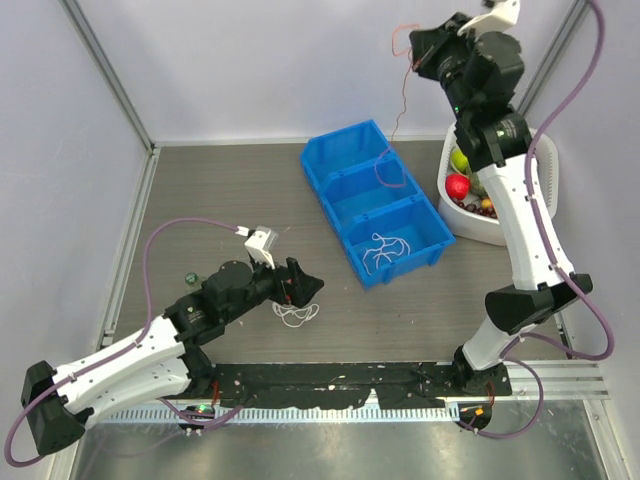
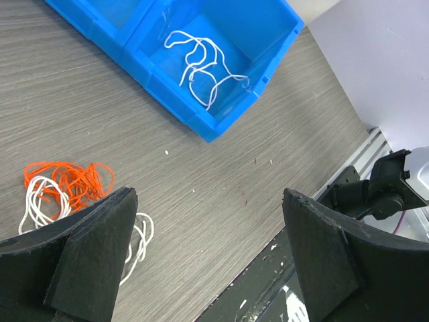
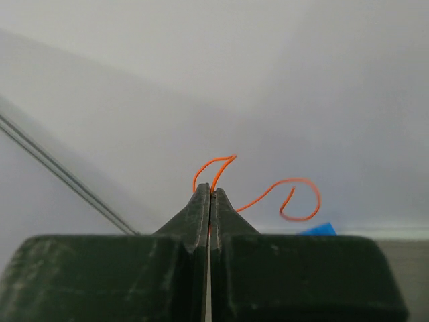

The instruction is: Untangle the cables

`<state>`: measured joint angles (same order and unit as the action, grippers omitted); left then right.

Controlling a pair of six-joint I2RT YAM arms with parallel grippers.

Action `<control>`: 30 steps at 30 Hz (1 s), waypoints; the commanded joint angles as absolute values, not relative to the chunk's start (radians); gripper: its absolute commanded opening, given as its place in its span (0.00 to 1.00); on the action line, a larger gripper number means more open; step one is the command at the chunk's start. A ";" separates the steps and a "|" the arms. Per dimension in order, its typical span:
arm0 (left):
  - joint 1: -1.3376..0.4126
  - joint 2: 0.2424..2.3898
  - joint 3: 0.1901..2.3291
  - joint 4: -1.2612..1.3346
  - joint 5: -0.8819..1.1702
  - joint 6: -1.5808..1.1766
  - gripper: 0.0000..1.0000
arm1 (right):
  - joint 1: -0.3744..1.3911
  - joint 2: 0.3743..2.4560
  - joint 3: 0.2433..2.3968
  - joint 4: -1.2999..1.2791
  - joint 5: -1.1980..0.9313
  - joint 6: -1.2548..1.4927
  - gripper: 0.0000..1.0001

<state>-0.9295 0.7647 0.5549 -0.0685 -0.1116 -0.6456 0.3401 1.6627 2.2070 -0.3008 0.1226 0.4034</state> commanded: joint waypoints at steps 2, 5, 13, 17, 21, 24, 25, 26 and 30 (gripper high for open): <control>-0.931 0.753 0.555 -0.046 -0.103 -0.618 0.93 | 0.339 1.577 1.938 -0.189 0.064 0.462 0.01; -0.931 0.752 0.554 -0.055 -0.109 -0.612 0.93 | 0.339 1.517 1.800 -0.147 0.080 0.471 0.01; -0.931 0.767 0.589 -0.078 -0.141 -0.607 0.94 | 0.339 1.387 1.389 -0.095 0.106 0.463 0.01; -0.931 0.781 0.607 -0.126 -0.201 -0.627 0.94 | 0.339 1.425 1.263 -0.100 0.055 0.460 0.01; -0.931 0.804 0.629 -0.181 -0.235 -0.649 0.94 | 0.339 1.573 1.278 -0.138 0.015 0.436 0.01; -0.931 0.808 0.634 -0.198 -0.227 -0.670 0.94 | 0.339 1.672 1.347 -0.227 -0.026 0.439 0.01; -0.931 0.807 0.634 -0.201 -0.227 -0.679 0.94 | 0.339 1.702 1.370 -0.265 -0.025 0.442 0.05; -0.930 0.802 0.630 -0.202 -0.230 -0.690 0.94 | 0.339 1.712 1.380 -0.274 -0.023 0.439 0.08; -0.931 0.788 0.615 -0.207 -0.242 -0.732 0.94 | 0.339 1.738 1.434 -0.337 -0.003 0.385 0.34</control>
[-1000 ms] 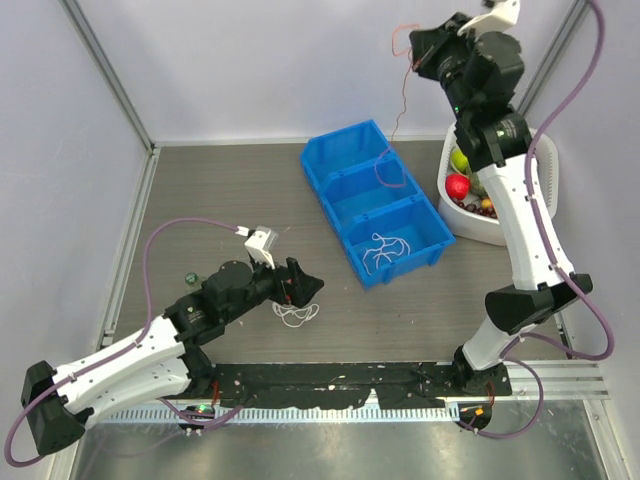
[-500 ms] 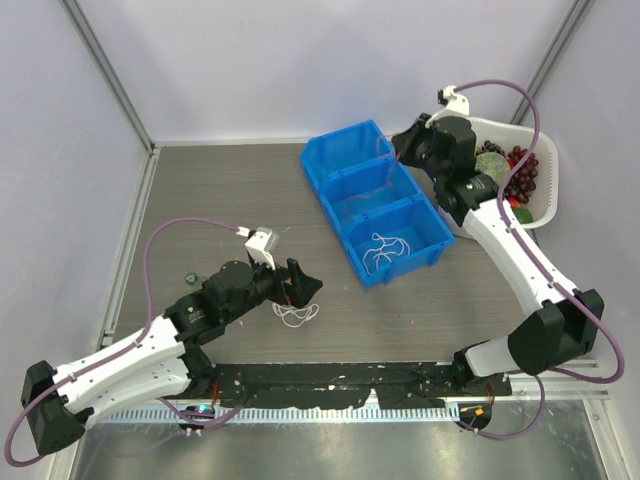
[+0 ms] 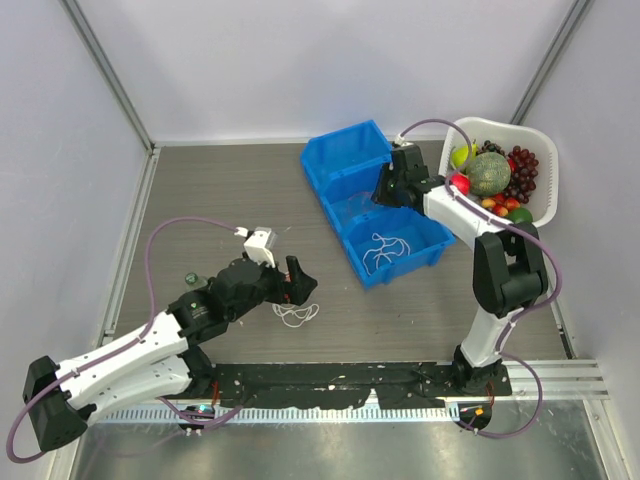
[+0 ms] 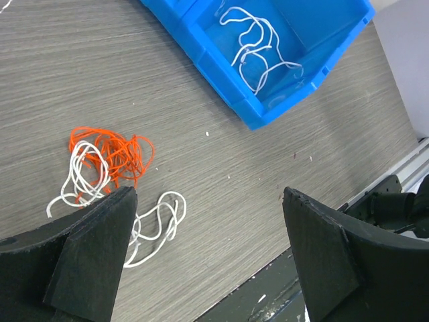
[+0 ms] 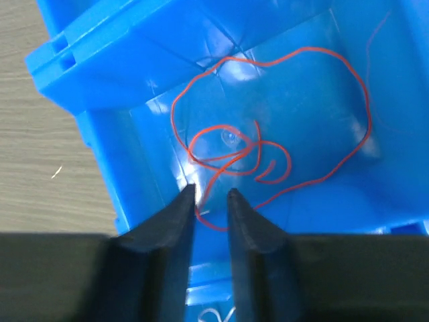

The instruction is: Untangle the cables

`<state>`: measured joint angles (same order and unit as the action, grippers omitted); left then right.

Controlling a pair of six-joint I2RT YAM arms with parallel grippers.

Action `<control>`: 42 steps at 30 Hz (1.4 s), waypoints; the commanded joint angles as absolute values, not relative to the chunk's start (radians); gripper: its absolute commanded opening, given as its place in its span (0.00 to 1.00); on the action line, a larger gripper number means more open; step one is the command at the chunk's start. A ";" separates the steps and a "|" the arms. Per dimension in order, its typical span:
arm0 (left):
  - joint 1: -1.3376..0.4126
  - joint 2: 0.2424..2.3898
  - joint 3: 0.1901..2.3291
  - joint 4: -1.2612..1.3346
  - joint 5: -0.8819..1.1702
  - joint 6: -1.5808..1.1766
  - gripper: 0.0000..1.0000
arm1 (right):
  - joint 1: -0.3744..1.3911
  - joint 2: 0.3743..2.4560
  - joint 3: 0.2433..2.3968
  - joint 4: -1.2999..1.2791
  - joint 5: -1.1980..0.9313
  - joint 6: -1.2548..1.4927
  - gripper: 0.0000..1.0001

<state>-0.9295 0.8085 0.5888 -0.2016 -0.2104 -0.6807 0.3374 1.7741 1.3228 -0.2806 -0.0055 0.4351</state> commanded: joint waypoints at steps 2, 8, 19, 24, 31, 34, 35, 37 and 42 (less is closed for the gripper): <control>-0.930 0.796 0.615 -0.225 -0.250 -0.745 0.94 | 0.344 1.720 1.437 -0.371 -0.003 0.370 0.45; -0.931 0.825 0.611 -0.308 -0.345 -0.807 0.94 | 0.435 1.527 1.303 -0.374 0.112 0.359 0.57; -0.930 0.946 0.635 -0.508 -0.450 -0.837 0.72 | 0.892 1.273 0.786 -0.022 0.015 0.504 0.52; -0.930 0.950 0.586 -0.526 -0.433 -0.906 0.69 | 0.939 1.299 0.631 0.168 -0.066 0.583 0.51; -0.930 0.899 0.503 -0.488 -0.364 -0.969 0.68 | 0.973 1.341 0.612 0.270 -0.106 0.635 0.50; -0.928 0.887 0.489 -0.474 -0.357 -0.968 0.66 | 0.974 1.351 0.624 0.296 -0.144 0.632 0.50; -0.928 0.885 0.489 -0.471 -0.357 -0.966 0.66 | 0.977 1.368 0.630 0.322 -0.167 0.630 0.50; -0.928 0.885 0.485 -0.456 -0.360 -0.960 0.64 | 0.985 1.394 0.640 0.342 -0.175 0.624 0.50; -0.928 0.910 0.472 -0.396 -0.357 -0.936 0.55 | 0.986 1.482 0.673 0.338 -0.132 0.681 0.49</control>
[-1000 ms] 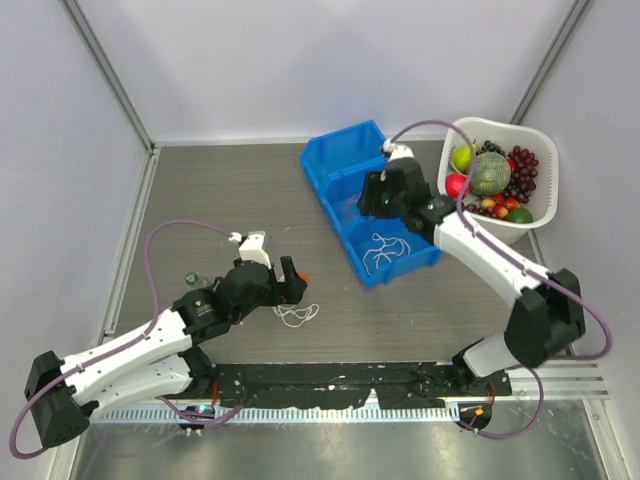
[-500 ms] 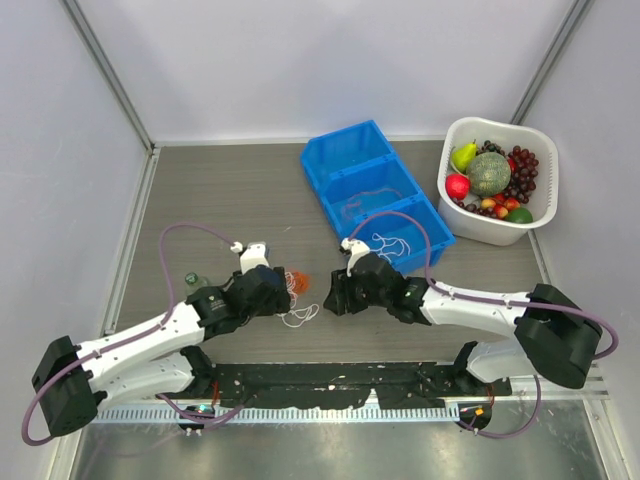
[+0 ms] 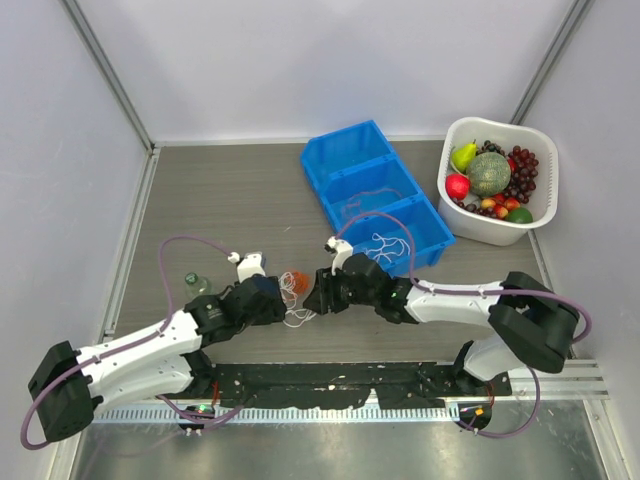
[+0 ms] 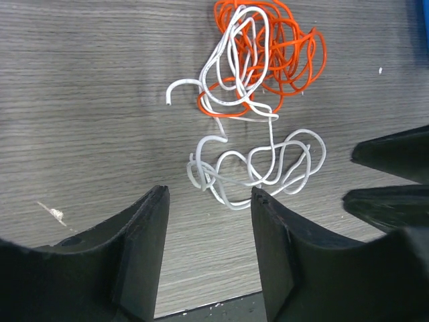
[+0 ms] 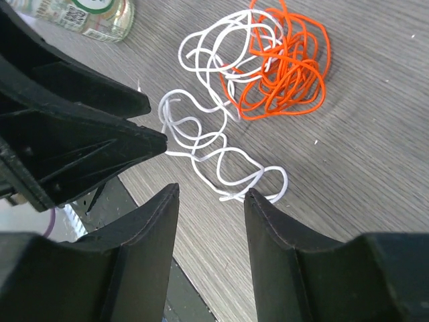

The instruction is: Untangle the cables

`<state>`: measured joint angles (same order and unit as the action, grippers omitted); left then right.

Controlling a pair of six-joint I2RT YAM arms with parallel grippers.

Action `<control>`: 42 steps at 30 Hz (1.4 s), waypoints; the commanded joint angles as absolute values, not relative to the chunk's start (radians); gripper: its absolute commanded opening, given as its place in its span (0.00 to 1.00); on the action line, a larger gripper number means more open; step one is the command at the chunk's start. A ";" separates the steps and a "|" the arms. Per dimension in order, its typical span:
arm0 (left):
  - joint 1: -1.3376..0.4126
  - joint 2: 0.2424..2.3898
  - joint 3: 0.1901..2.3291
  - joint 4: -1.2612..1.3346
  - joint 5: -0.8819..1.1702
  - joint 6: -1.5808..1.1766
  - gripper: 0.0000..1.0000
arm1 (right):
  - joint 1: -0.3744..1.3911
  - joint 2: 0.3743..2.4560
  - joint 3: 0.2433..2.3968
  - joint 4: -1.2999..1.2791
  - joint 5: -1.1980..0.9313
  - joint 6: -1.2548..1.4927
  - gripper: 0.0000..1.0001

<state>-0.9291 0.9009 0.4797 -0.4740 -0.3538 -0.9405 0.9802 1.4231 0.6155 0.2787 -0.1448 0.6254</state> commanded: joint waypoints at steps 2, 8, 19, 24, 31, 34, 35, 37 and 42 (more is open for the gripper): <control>-0.930 0.920 0.479 -0.397 -0.351 -0.937 0.53 | 0.989 1.517 0.681 0.316 -0.120 0.718 0.47; -0.930 0.893 0.476 -0.397 -0.350 -0.927 0.58 | 1.025 1.555 0.652 0.374 -0.097 0.756 0.45; -0.930 0.868 0.477 -0.399 -0.341 -0.910 0.58 | 1.032 1.600 0.661 0.361 -0.052 0.795 0.37; -0.928 0.864 0.479 -0.388 -0.333 -0.911 0.58 | 1.032 1.614 0.664 0.334 -0.017 0.825 0.39; -0.930 0.865 0.492 -0.397 -0.334 -0.902 0.58 | 1.031 1.606 0.673 0.287 0.041 0.856 0.43; -0.930 0.865 0.492 -0.393 -0.339 -0.907 0.58 | 1.032 1.606 0.676 0.288 0.043 0.857 0.43; -0.930 0.864 0.491 -0.387 -0.336 -0.910 0.58 | 1.032 1.617 0.683 0.290 0.034 0.859 0.41; -0.930 0.868 0.488 -0.379 -0.325 -0.908 0.58 | 1.032 1.640 0.690 0.311 0.015 0.864 0.39; -0.930 0.864 0.503 -0.406 -0.331 -0.905 0.58 | 1.034 1.664 0.695 0.359 -0.049 0.885 0.31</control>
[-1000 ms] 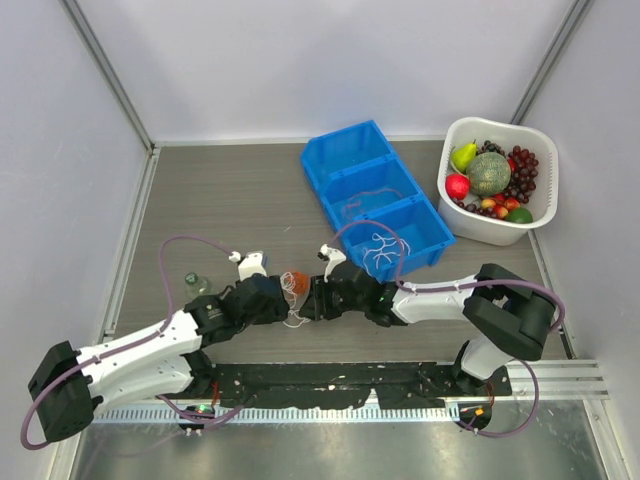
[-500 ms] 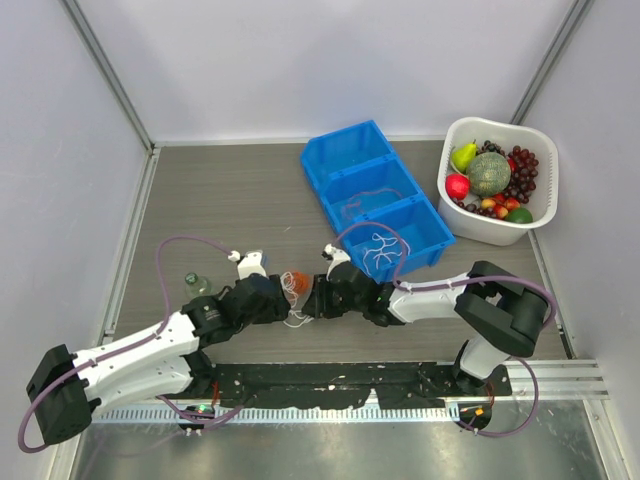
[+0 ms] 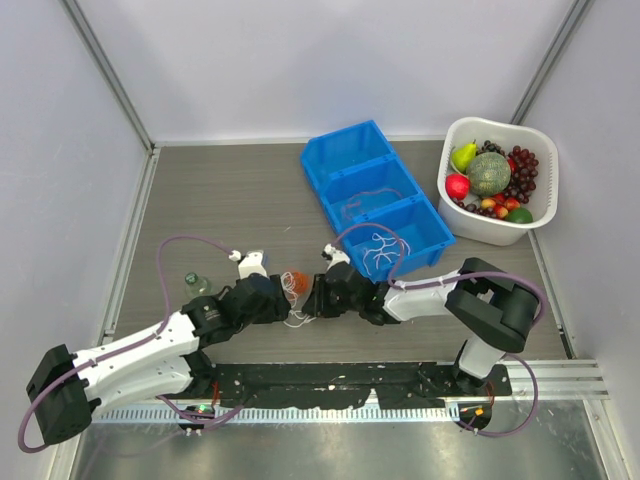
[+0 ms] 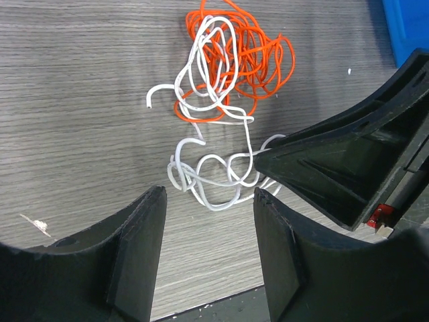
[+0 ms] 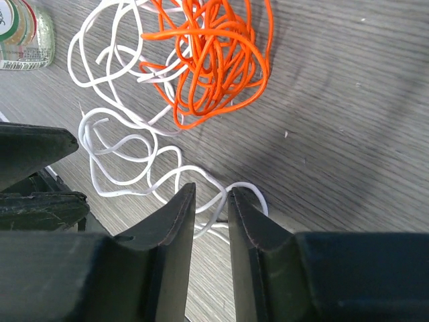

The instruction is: Untangle the cables

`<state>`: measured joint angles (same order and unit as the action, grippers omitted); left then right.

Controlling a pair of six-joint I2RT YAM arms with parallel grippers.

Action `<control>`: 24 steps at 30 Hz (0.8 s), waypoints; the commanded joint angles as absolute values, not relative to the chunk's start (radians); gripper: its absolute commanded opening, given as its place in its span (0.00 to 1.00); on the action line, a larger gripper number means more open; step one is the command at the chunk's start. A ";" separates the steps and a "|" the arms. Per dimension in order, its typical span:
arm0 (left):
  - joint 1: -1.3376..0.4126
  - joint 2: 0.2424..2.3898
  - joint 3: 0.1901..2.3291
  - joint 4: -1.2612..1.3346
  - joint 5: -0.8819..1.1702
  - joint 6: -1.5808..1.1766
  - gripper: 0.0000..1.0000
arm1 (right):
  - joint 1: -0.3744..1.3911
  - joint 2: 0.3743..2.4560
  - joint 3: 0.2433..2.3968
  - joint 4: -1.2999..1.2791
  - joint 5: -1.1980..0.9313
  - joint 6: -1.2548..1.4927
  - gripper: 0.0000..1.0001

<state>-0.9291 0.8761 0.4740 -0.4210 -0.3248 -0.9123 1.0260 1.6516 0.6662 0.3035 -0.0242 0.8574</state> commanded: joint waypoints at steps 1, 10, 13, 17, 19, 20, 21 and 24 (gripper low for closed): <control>-0.930 0.858 0.505 -0.408 -0.330 -0.904 0.58 | 1.034 1.663 0.693 0.365 -0.051 0.885 0.30; -0.930 0.796 0.555 -0.408 -0.315 -0.838 0.65 | 1.034 1.553 0.703 0.325 -0.101 0.845 0.01; -0.928 0.740 0.604 -0.367 -0.272 -0.773 0.66 | 1.032 1.397 0.718 0.223 -0.098 0.770 0.01; -0.928 0.667 0.652 -0.284 -0.232 -0.686 0.66 | 1.032 1.208 0.758 0.091 -0.061 0.671 0.01; -0.928 0.640 0.667 -0.212 -0.187 -0.628 0.70 | 1.026 1.149 0.804 0.032 -0.075 0.625 0.01; -0.927 0.634 0.672 -0.166 -0.161 -0.600 0.73 | 1.023 1.135 0.837 0.006 -0.072 0.612 0.01; -0.927 0.630 0.678 -0.119 -0.137 -0.571 0.76 | 1.023 1.105 0.853 -0.036 -0.066 0.592 0.01; -0.928 0.653 0.693 -0.006 -0.062 -0.496 0.78 | 1.012 1.065 0.925 -0.074 -0.051 0.560 0.01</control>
<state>-0.9283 0.6399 0.6479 -0.2245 -0.1791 -0.6399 1.0237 1.1133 0.8368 0.0307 -0.0750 0.6552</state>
